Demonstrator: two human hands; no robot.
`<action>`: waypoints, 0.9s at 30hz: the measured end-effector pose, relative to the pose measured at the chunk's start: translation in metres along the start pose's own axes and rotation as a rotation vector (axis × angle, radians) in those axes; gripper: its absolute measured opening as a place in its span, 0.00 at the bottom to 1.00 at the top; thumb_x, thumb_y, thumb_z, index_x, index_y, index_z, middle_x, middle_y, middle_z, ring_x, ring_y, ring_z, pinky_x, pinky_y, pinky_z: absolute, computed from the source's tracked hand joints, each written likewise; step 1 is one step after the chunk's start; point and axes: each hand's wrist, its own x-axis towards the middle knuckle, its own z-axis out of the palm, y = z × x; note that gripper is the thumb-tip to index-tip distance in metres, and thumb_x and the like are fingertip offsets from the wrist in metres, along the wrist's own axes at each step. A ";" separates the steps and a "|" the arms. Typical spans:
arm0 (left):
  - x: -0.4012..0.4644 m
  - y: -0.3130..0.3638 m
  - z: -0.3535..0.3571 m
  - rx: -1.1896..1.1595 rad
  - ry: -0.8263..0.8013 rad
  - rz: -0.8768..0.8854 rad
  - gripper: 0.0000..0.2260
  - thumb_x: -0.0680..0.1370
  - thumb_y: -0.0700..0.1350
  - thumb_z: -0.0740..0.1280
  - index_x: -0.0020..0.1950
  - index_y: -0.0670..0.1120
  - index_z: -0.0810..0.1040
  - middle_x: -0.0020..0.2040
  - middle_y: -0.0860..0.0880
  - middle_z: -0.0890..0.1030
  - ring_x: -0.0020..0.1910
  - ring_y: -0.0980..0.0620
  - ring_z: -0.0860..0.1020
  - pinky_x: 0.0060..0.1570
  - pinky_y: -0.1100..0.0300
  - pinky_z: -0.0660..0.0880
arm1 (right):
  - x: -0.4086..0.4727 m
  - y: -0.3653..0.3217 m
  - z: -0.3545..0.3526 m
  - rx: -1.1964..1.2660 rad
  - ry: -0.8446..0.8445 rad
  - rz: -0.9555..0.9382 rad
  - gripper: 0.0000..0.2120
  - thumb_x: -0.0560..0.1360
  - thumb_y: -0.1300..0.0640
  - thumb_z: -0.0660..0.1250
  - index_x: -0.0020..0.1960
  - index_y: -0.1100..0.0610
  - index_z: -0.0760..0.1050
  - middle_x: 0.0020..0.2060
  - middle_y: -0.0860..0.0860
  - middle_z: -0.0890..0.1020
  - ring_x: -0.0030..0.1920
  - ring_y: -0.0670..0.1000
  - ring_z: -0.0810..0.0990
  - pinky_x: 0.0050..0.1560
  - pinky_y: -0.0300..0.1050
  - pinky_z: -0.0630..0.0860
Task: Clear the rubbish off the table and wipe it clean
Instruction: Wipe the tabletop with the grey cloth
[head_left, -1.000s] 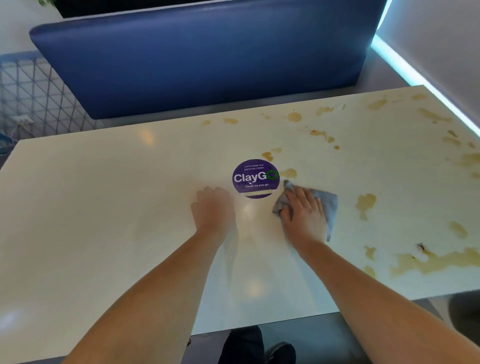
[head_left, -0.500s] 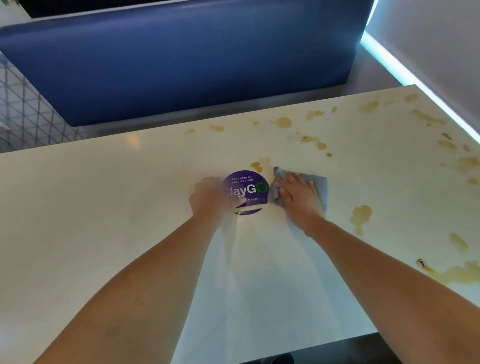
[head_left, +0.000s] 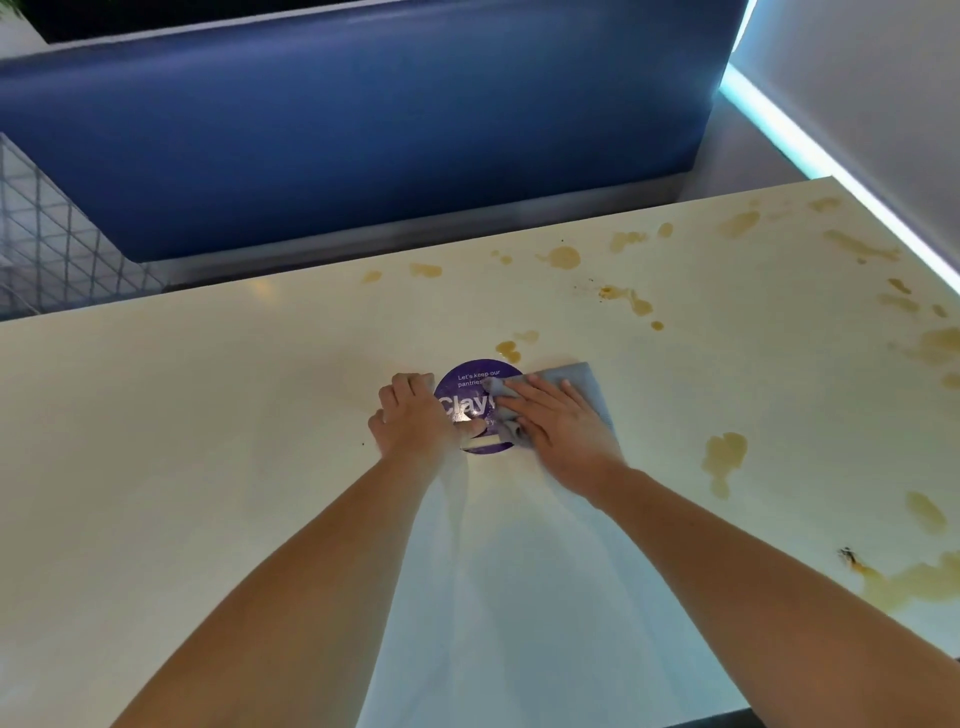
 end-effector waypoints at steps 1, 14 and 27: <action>0.000 0.000 0.000 -0.010 -0.002 0.003 0.41 0.67 0.67 0.72 0.73 0.51 0.61 0.69 0.51 0.62 0.70 0.48 0.60 0.64 0.51 0.63 | 0.003 0.006 -0.002 0.009 0.028 0.021 0.23 0.83 0.59 0.53 0.76 0.45 0.62 0.75 0.42 0.64 0.77 0.45 0.54 0.78 0.49 0.45; 0.001 -0.004 -0.004 0.021 -0.020 0.008 0.40 0.66 0.69 0.71 0.71 0.53 0.62 0.66 0.51 0.62 0.68 0.49 0.60 0.62 0.51 0.63 | 0.023 0.023 -0.006 0.037 0.266 0.208 0.17 0.79 0.59 0.58 0.63 0.46 0.77 0.61 0.43 0.76 0.62 0.52 0.71 0.67 0.50 0.66; 0.017 0.007 -0.026 -0.031 -0.079 -0.047 0.30 0.69 0.67 0.68 0.65 0.52 0.70 0.61 0.51 0.66 0.64 0.47 0.63 0.57 0.51 0.64 | 0.047 0.028 -0.009 0.048 0.186 0.381 0.22 0.84 0.56 0.50 0.78 0.49 0.59 0.77 0.46 0.61 0.78 0.48 0.52 0.77 0.47 0.42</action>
